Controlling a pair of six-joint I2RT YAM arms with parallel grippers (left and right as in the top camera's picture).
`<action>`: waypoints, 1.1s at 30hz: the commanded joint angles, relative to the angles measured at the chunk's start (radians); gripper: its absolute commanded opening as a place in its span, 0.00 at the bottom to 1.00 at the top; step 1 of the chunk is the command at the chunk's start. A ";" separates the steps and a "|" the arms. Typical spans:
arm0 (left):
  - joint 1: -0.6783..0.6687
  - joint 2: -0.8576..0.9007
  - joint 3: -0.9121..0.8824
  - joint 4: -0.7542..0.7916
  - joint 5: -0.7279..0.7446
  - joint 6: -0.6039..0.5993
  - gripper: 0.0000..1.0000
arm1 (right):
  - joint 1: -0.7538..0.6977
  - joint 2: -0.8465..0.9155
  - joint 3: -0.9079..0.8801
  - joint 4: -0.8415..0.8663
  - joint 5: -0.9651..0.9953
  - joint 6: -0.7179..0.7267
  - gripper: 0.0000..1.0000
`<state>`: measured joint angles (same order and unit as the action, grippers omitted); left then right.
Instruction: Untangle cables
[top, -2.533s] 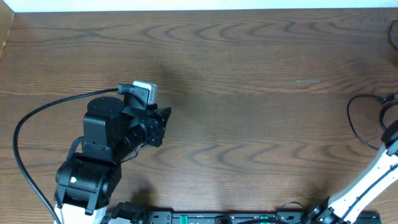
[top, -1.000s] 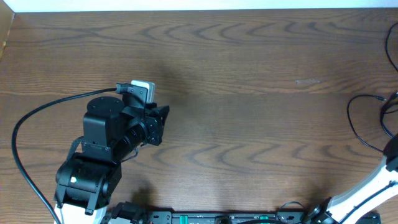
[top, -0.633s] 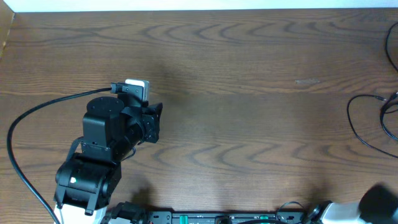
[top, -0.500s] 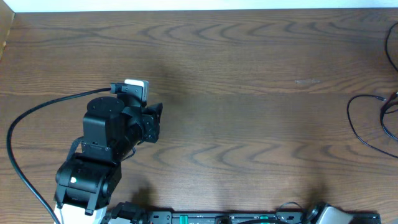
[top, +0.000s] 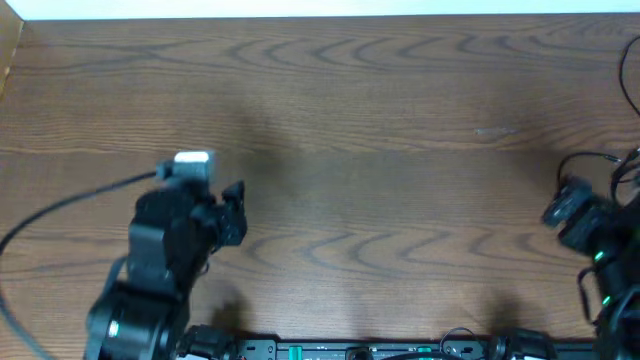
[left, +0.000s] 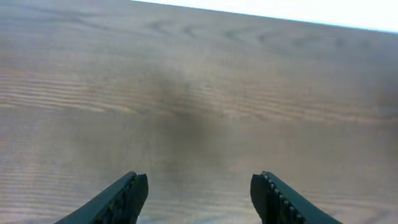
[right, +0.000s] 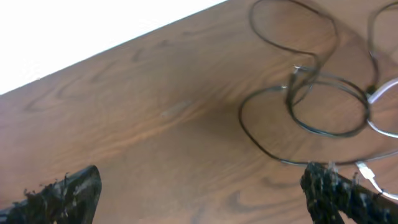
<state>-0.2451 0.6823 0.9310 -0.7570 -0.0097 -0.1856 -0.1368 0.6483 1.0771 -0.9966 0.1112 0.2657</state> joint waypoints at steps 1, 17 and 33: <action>-0.003 -0.119 -0.058 -0.007 -0.061 -0.060 0.60 | 0.037 -0.108 -0.105 0.019 -0.013 -0.037 0.99; -0.003 -0.360 -0.145 -0.132 -0.085 -0.090 0.61 | 0.068 -0.319 -0.238 0.040 -0.330 -0.165 0.99; -0.003 -0.369 -0.176 -0.141 -0.060 -0.127 0.60 | 0.066 -0.379 -0.304 0.014 -0.274 -0.095 0.99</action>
<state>-0.2451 0.3283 0.7815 -0.9062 -0.0769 -0.2882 -0.0788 0.3084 0.7856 -0.9909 -0.1848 0.1532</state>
